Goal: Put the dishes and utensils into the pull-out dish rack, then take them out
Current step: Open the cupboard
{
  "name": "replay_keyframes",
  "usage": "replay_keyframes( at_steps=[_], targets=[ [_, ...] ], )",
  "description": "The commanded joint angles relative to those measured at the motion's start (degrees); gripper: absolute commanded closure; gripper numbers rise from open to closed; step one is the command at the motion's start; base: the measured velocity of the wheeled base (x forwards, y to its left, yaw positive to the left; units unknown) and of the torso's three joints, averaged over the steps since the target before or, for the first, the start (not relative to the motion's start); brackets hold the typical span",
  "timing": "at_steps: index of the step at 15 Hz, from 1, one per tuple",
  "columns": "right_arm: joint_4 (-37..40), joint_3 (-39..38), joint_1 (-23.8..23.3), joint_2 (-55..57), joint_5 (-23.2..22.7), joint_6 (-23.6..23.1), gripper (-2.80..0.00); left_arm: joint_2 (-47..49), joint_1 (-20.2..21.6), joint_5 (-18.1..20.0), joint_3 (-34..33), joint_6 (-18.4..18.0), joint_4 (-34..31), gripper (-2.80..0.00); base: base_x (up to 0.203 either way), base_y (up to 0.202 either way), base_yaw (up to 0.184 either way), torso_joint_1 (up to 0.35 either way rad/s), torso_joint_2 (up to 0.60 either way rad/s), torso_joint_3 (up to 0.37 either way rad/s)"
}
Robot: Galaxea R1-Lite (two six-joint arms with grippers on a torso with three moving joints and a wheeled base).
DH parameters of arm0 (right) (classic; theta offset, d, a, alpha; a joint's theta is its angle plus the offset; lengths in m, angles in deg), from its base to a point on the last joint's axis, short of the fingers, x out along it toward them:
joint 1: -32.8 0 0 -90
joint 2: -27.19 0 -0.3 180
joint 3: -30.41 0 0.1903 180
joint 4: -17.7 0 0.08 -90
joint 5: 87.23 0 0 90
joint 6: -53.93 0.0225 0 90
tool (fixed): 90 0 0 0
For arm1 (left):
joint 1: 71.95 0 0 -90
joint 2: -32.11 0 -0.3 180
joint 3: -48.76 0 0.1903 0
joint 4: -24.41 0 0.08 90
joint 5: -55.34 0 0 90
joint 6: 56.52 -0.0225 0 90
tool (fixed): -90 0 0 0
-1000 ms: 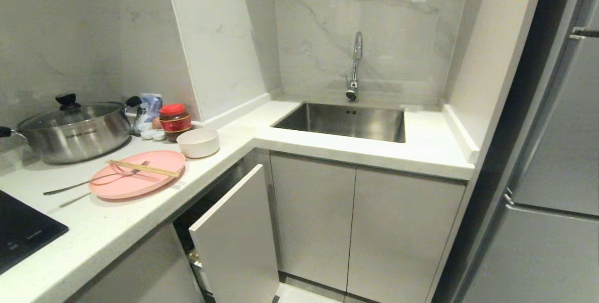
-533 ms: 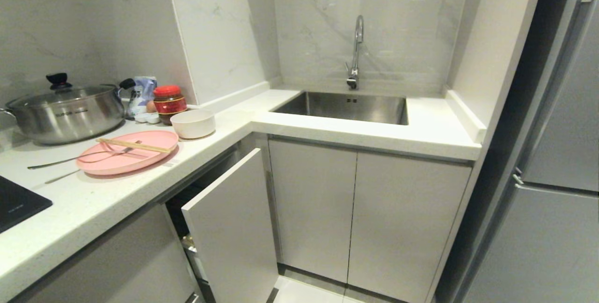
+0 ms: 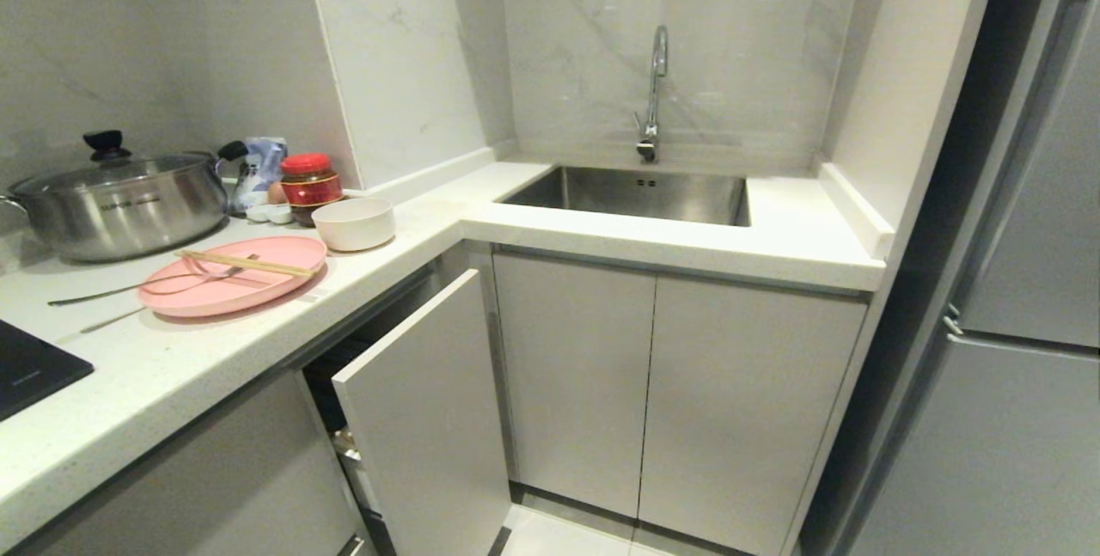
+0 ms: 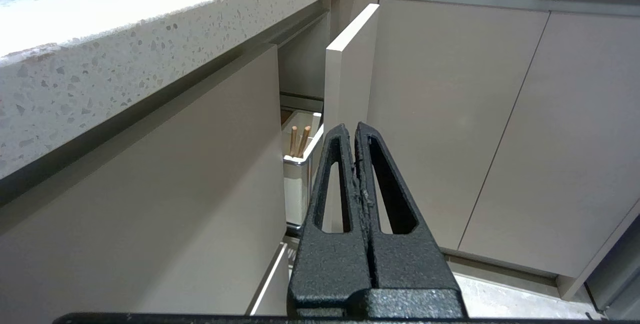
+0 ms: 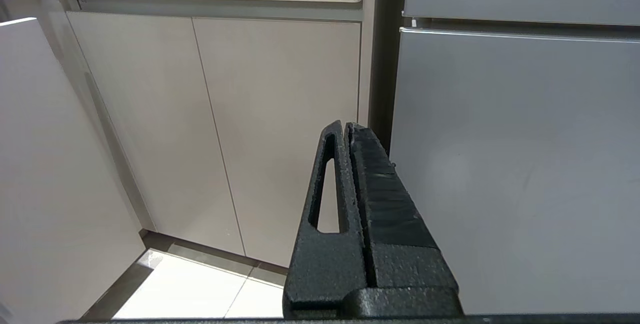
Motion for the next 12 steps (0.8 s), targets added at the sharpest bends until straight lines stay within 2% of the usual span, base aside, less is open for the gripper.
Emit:
replay_keyframes(
  at_steps=[1, 7, 8, 10, 12],
  targets=[
    [-0.04, -1.49, 0.02, 0.05, 0.00, 0.00, 0.00, 0.05, 0.00, -0.01, -0.78, -0.02, 0.00, 0.00, 0.000, 0.000, 0.000, 0.000, 0.00, 0.000],
    [-0.04, -1.49, 0.02, 0.05, 0.00, 0.00, 0.00, 0.05, 0.00, -0.09, -0.49, -0.43, 0.39, 0.00, 0.000, 0.000, 0.000, 0.000, 0.00, 0.000],
    [-0.04, -1.49, 0.02, 0.05, 0.00, 0.00, 0.00, 0.05, 0.00, -0.15, 1.57, -0.40, 0.25, 0.00, 0.000, 0.000, 0.000, 0.000, 0.00, 0.000],
    [-0.04, -1.49, 0.02, 0.05, 0.00, 0.00, 0.00, 1.35, 0.00, 0.05, 11.10, -0.41, -2.77, 0.00, 0.000, 0.000, 0.000, 0.000, 0.00, 0.000],
    [-0.04, -1.50, 0.02, 0.05, 0.00, 0.00, 0.00, 5.70, -0.10, 0.16, 26.92, -0.44, -9.43, 0.00, 0.000, 0.000, 0.000, 0.000, 0.00, 0.000]
  ],
)
